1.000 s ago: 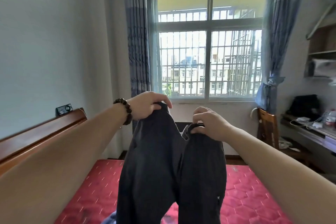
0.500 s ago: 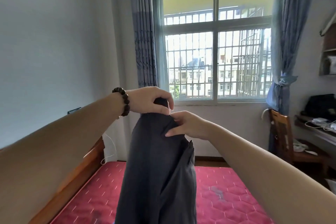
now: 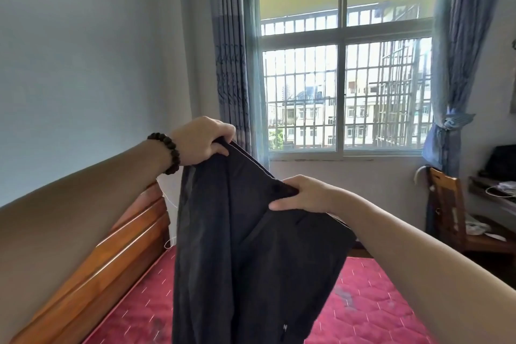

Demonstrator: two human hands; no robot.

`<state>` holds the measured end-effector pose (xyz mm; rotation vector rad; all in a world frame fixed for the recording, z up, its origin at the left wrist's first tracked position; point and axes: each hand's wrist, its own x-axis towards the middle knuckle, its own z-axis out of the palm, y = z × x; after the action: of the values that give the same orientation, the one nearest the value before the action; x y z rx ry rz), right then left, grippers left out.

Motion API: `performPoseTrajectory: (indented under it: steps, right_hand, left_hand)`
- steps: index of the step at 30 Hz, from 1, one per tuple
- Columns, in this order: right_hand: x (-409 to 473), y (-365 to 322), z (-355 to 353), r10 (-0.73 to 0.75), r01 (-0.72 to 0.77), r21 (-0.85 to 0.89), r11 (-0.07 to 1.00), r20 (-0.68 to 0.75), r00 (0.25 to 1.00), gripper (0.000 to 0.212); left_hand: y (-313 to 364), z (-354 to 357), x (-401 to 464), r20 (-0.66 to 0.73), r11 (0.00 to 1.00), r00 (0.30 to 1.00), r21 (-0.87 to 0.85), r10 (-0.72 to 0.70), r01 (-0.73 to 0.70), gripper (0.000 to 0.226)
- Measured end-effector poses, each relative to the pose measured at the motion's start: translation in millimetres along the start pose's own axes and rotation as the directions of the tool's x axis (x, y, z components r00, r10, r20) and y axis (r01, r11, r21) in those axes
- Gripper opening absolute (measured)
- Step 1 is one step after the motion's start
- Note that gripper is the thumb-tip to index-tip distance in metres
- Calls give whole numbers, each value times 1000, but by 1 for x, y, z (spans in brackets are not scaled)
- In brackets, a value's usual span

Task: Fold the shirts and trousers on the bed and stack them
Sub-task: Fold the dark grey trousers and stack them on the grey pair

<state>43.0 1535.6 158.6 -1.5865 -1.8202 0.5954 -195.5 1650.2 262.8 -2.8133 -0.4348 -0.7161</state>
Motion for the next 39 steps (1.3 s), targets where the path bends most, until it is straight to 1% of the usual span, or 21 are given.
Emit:
performPoseTrajectory:
  steps: [3, 6, 8, 10, 11, 13, 15, 17, 19, 21, 23, 25, 26, 27, 29, 31, 33, 35, 37, 39]
  right_hand:
    - [-8, 14, -9, 14, -16, -111, 994, -12, 1000, 11]
    - [-13, 32, -11, 61, -72, -312, 947, -45, 997, 22]
    - [-17, 43, -13, 111, -130, -345, 930, -74, 991, 26]
    - [-21, 49, -18, 141, -178, -367, 913, -125, 982, 25]
    - [-23, 50, -22, 138, -192, -373, 908, -167, 976, 30]
    - [-24, 50, -32, 67, -173, -362, 916, -286, 956, 40]
    - [-25, 44, -44, -8, -139, -327, 935, -411, 912, 43]
    - [-24, 39, -54, -48, -94, -248, 964, -509, 859, 37]
    - [-21, 33, -60, -53, -55, -157, 986, -609, 791, 25]
    - [-18, 27, -63, -10, -21, -38, 999, -661, 751, 24]
    - [-17, 21, -63, 36, -7, 46, 999, -674, 738, 28]
    - [-19, 16, -65, 53, -11, 65, 998, -684, 728, 18]
    - [-20, 14, -64, 58, -3, 81, 997, -685, 726, 19]
    - [-22, 12, -63, 65, 20, 115, 993, -688, 722, 21]
    - [-26, 8, -60, 78, 96, 213, 972, -684, 726, 19]
    - [-29, 4, -56, 91, 135, 290, 947, -650, 755, 15]
    - [-29, 0, -49, 103, 127, 334, 934, -593, 799, 13]
    - [-29, -1, -42, 123, 109, 359, 927, -566, 815, 14]
    - [-28, -1, -37, 155, 106, 388, 915, -583, 798, 13]
    - [-29, -1, -35, 193, 129, 446, 886, -606, 771, 9]
  left_hand:
    - [-13, -7, -4, -91, 999, 995, 5, -38, 39, 30]
    - [-27, -11, -6, -201, 996, 976, -8, -83, 84, 25]
    - [-36, -13, -9, -254, 994, 961, -20, -109, 108, 25]
    - [-45, -13, -14, -278, 991, 952, -18, -131, 132, 25]
    - [-51, -13, -18, -282, 988, 948, -14, -150, 152, 25]
    - [-62, -13, -27, -291, 980, 937, -10, -192, 197, 24]
    - [-73, -13, -36, -297, 971, 926, -14, -234, 240, 24]
    - [-81, -12, -45, -290, 960, 917, -26, -273, 277, 25]
    - [-85, -9, -53, -286, 955, 912, -48, -293, 291, 26]
    - [-86, -6, -58, -258, 953, 918, -70, -302, 294, 23]
    - [-86, -2, -63, -204, 953, 931, -74, -303, 294, 20]
    - [-87, 1, -68, -159, 950, 937, -86, -312, 302, 16]
    - [-87, 3, -73, -148, 946, 936, -96, -320, 308, 15]
    - [-87, 5, -78, -144, 944, 934, -100, -326, 314, 15]
    - [-87, 13, -90, -132, 936, 928, -97, -348, 337, 17]
    - [-86, 26, -103, -100, 926, 922, -92, -374, 365, 16]
    - [-86, 42, -114, -54, 911, 911, -93, -408, 402, 16]
    - [-85, 59, -125, -39, 891, 895, -117, -445, 438, 18]
    - [-84, 74, -134, -97, 851, 857, -215, -506, 479, 22]
    - [-81, 86, -142, -157, 750, 775, -423, -613, 508, 21]
